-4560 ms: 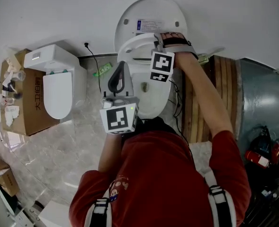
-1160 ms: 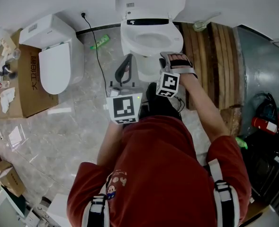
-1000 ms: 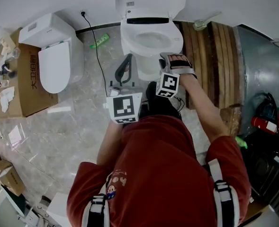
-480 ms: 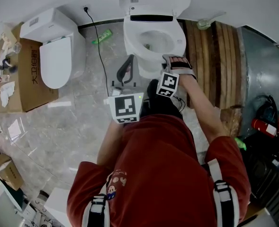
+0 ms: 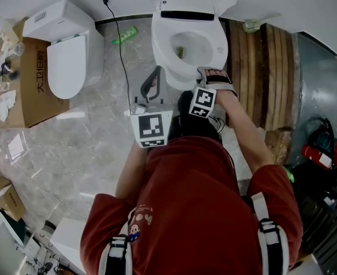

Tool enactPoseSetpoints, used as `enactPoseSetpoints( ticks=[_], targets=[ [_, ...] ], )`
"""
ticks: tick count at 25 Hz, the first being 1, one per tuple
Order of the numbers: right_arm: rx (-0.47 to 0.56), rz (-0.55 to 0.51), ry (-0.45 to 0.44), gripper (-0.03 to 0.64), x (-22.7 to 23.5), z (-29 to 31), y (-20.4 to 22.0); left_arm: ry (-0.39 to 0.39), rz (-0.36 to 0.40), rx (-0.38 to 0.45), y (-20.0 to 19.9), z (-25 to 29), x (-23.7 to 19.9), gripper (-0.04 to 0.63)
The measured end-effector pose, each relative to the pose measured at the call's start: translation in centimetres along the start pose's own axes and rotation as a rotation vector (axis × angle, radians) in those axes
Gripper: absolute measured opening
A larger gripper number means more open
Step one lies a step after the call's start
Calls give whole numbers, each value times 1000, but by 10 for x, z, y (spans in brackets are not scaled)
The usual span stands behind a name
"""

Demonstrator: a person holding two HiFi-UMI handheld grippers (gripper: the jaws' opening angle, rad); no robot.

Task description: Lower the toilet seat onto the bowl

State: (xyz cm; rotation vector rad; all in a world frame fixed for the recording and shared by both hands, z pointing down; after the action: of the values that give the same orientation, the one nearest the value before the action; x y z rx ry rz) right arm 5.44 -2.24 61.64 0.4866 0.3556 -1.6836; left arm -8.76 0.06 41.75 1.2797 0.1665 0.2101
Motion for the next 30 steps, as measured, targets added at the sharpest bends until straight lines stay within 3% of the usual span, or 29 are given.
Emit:
enactPoseSetpoints(
  ticks=[14,30],
  targets=[
    [26,-3,-93,187,-40,25,-2,11,8,-83,24,13,8,12],
    [62,-12,-257,207,-85,64,-1,41,-12,-217,66,41,20,12]
  ],
)
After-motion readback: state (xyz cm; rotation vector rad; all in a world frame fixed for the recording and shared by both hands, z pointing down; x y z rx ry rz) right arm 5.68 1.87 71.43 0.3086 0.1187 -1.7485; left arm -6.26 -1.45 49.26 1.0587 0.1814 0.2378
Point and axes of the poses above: the fingertips, and each gripper's own axes: z forward along the fingers, x to its right, y out of its underside, the point moved 4 cm from there along -z, backward along the fingers, and after that the axes turned 1 degree about -z, right-handed, at the moved point
